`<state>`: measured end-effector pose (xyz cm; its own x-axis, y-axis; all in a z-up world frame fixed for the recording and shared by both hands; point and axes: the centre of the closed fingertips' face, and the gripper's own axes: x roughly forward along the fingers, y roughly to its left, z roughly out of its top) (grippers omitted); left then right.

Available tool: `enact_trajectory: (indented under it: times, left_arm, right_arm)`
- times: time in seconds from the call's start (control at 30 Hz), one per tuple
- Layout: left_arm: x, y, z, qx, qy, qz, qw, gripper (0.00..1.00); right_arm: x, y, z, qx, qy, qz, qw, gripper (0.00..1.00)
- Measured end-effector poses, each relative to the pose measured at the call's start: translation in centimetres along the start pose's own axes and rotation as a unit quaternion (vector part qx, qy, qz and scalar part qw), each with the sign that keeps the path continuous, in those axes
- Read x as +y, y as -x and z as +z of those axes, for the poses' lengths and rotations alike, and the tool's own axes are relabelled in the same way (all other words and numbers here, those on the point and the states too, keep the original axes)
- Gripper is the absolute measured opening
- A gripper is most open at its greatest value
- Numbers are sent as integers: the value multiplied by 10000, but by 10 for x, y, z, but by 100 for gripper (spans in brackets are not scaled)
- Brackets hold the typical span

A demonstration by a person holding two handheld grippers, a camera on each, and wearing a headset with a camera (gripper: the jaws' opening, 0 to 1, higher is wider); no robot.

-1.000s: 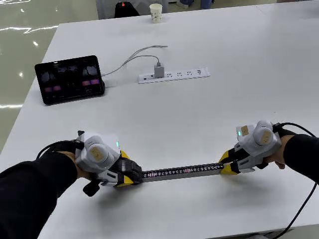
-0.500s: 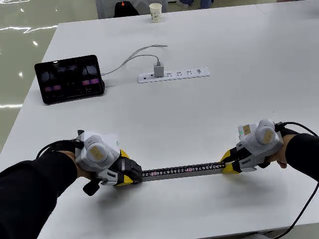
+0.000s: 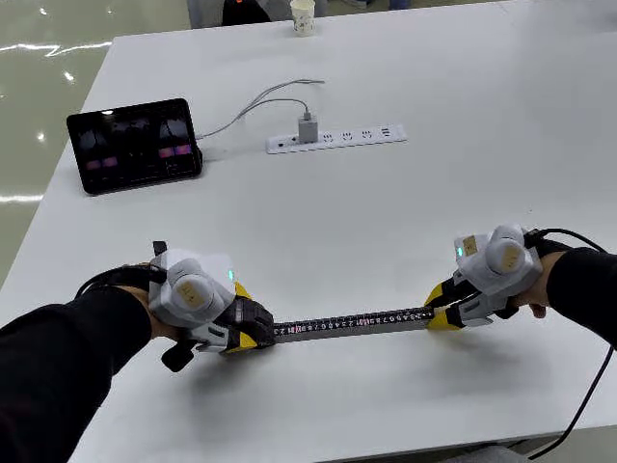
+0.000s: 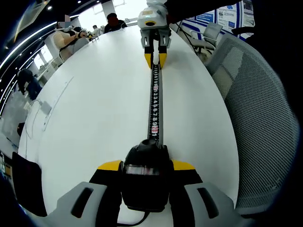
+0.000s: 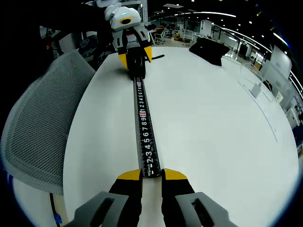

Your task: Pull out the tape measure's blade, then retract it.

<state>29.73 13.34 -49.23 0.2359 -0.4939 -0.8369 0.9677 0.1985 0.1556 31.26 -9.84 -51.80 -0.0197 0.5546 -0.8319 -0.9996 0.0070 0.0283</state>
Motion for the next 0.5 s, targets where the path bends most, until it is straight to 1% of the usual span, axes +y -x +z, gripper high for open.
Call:
enact_trajectory:
  times: [0.07,0.17,0.2,0.27,0.3,0.4,0.43,0.5]
  left_arm:
    - [1,0,0,10,40,-1,10000,33]
    - [1,1,0,56,115,10,9999,33]
    - [1,1,-1,105,139,6,9998,33]
    - [3,3,-4,211,88,30,9997,34]
    - [4,4,-5,271,134,32,9995,35]
    - [7,10,-5,338,203,68,9992,38]
    - [8,12,-4,334,204,65,9992,39]
    - [7,17,-3,332,238,7,9992,39]
  right_arm:
    - [-1,0,-1,41,14,2,10000,12]
    - [-1,-1,-1,131,-77,-32,9999,12]
    - [-2,-2,0,197,-38,-24,9998,12]
    - [-2,-2,-1,281,6,-1,9996,12]
    - [-2,-2,-1,324,20,10,9995,12]
    - [-2,-2,-5,395,136,59,9991,13]
    - [-1,-2,-5,408,164,84,9990,15]
    - [0,-1,-6,446,191,105,9988,18]
